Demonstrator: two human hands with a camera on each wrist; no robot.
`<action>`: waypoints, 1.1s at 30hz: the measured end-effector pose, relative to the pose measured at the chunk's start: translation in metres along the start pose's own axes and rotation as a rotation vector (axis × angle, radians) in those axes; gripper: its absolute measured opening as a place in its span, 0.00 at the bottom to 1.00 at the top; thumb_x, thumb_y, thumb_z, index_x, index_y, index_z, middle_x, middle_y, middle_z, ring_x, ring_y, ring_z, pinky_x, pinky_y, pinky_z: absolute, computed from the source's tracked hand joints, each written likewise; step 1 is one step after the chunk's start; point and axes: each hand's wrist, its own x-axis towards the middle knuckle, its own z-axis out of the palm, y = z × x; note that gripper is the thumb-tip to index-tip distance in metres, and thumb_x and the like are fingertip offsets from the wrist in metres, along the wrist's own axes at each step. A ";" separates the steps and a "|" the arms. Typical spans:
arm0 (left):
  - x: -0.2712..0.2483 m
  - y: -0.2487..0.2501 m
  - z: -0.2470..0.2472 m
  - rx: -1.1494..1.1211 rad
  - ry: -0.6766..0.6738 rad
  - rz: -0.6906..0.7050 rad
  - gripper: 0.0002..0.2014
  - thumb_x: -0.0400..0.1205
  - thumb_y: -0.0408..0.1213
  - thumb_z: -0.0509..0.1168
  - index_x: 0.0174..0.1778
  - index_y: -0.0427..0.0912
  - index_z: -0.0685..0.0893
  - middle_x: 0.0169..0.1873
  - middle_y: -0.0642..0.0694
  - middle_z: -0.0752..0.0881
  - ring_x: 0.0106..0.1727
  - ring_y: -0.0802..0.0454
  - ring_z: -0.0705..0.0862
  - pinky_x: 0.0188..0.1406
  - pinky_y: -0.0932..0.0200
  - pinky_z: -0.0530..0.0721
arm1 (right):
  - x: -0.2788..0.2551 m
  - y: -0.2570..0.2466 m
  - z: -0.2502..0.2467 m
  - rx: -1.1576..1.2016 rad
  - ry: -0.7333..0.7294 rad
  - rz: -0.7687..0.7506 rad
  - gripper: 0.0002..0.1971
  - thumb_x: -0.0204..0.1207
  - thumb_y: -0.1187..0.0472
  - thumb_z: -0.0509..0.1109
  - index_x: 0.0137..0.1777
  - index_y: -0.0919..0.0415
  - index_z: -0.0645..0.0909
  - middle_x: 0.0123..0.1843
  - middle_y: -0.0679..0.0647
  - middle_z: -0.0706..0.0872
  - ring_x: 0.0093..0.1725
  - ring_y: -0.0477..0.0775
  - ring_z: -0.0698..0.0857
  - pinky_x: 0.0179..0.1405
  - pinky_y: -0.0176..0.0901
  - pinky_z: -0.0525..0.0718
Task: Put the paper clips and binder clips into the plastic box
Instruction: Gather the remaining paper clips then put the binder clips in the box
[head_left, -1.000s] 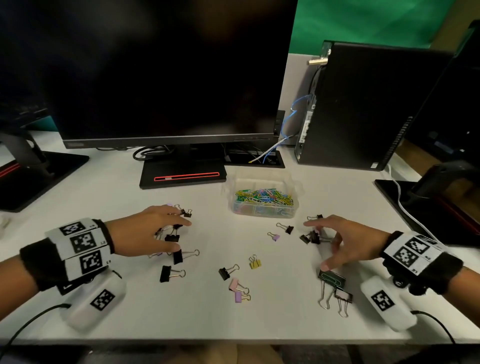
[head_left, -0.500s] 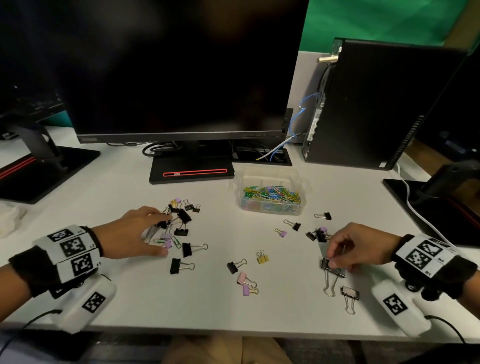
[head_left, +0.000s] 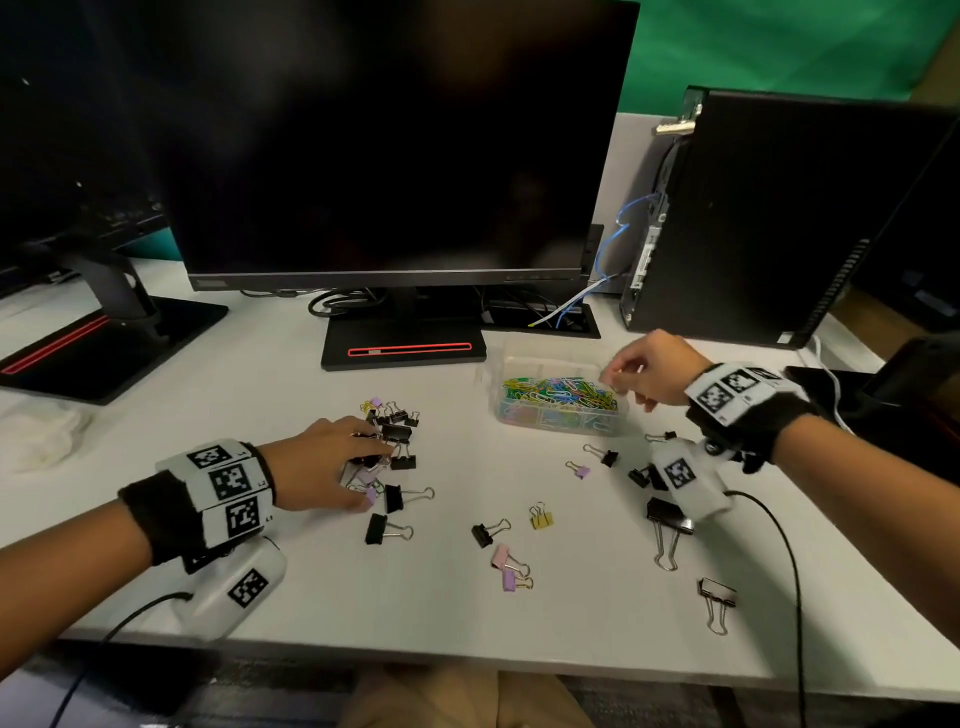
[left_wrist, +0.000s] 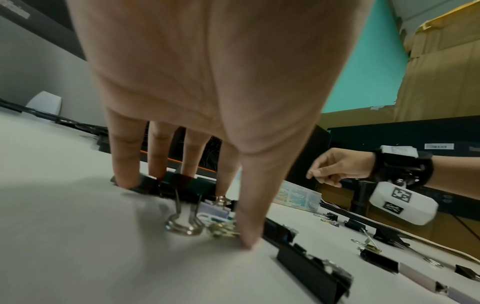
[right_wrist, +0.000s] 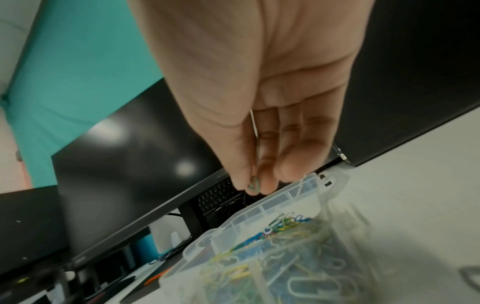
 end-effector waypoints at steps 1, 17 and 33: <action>0.001 0.000 -0.001 -0.015 0.018 0.014 0.30 0.79 0.49 0.65 0.78 0.58 0.64 0.78 0.50 0.59 0.78 0.46 0.61 0.78 0.55 0.63 | 0.007 -0.004 0.003 -0.018 0.012 0.001 0.06 0.76 0.59 0.70 0.48 0.58 0.87 0.34 0.50 0.87 0.25 0.46 0.81 0.21 0.30 0.80; 0.003 0.004 -0.019 -0.164 0.148 0.038 0.26 0.75 0.31 0.71 0.69 0.52 0.77 0.64 0.46 0.74 0.60 0.50 0.81 0.47 0.70 0.78 | -0.010 -0.134 0.087 -0.212 -0.279 -0.532 0.14 0.74 0.57 0.71 0.59 0.51 0.83 0.48 0.48 0.83 0.36 0.35 0.74 0.39 0.32 0.72; 0.042 -0.033 -0.038 -0.094 0.205 -0.158 0.22 0.77 0.37 0.70 0.68 0.44 0.78 0.64 0.43 0.80 0.60 0.47 0.80 0.54 0.65 0.73 | 0.005 -0.143 0.099 -0.343 -0.306 -0.410 0.22 0.64 0.51 0.79 0.57 0.54 0.80 0.56 0.52 0.83 0.54 0.52 0.80 0.50 0.40 0.78</action>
